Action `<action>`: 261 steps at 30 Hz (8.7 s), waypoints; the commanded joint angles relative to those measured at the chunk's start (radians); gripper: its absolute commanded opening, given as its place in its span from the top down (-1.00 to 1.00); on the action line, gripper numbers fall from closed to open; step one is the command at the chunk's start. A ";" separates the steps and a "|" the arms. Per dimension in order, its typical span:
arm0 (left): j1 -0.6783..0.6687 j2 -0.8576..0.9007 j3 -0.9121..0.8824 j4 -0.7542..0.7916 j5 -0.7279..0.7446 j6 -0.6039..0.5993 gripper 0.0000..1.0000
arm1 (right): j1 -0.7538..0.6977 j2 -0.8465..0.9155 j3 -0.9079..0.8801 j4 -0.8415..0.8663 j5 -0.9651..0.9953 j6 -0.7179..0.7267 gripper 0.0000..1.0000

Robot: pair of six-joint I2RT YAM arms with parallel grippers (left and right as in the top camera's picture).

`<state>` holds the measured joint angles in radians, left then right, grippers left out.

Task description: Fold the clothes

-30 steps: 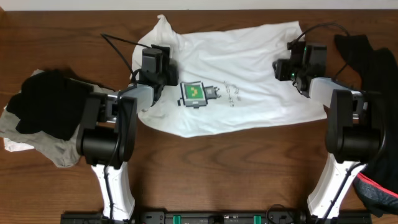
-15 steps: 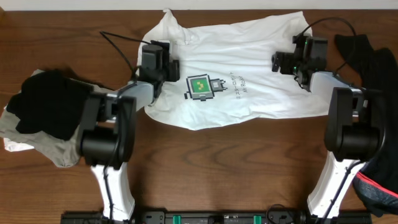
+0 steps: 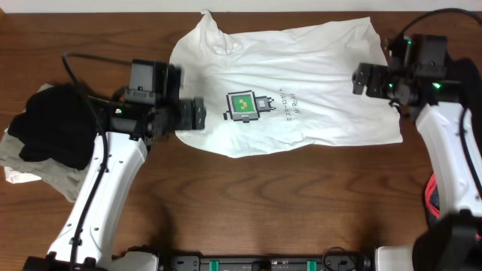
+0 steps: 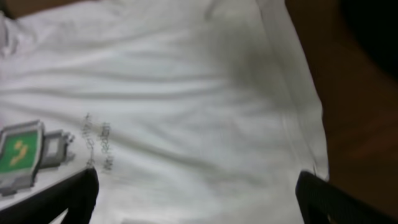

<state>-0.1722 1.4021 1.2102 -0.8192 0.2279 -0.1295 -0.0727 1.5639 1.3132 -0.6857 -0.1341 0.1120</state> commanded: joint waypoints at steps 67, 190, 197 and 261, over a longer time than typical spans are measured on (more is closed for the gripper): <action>-0.181 0.047 -0.568 0.940 0.053 -0.526 0.88 | 0.002 -0.015 -0.013 -0.253 0.015 -0.014 -0.99; -0.180 -0.504 -0.641 0.092 -0.349 -0.495 0.88 | -0.001 -0.014 -0.190 -0.301 0.235 0.146 -0.98; -0.180 -0.406 -0.641 0.099 -0.349 -0.495 0.88 | -0.002 -0.014 -0.343 -0.187 0.230 0.172 -0.99; -0.251 -0.271 -0.689 0.145 -0.103 -0.364 0.16 | -0.033 -0.014 -0.628 0.166 0.171 0.195 0.95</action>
<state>-0.4038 1.0950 0.5354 -0.6903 0.1577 -0.5621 -0.0803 1.5436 0.7036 -0.5083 0.0277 0.3050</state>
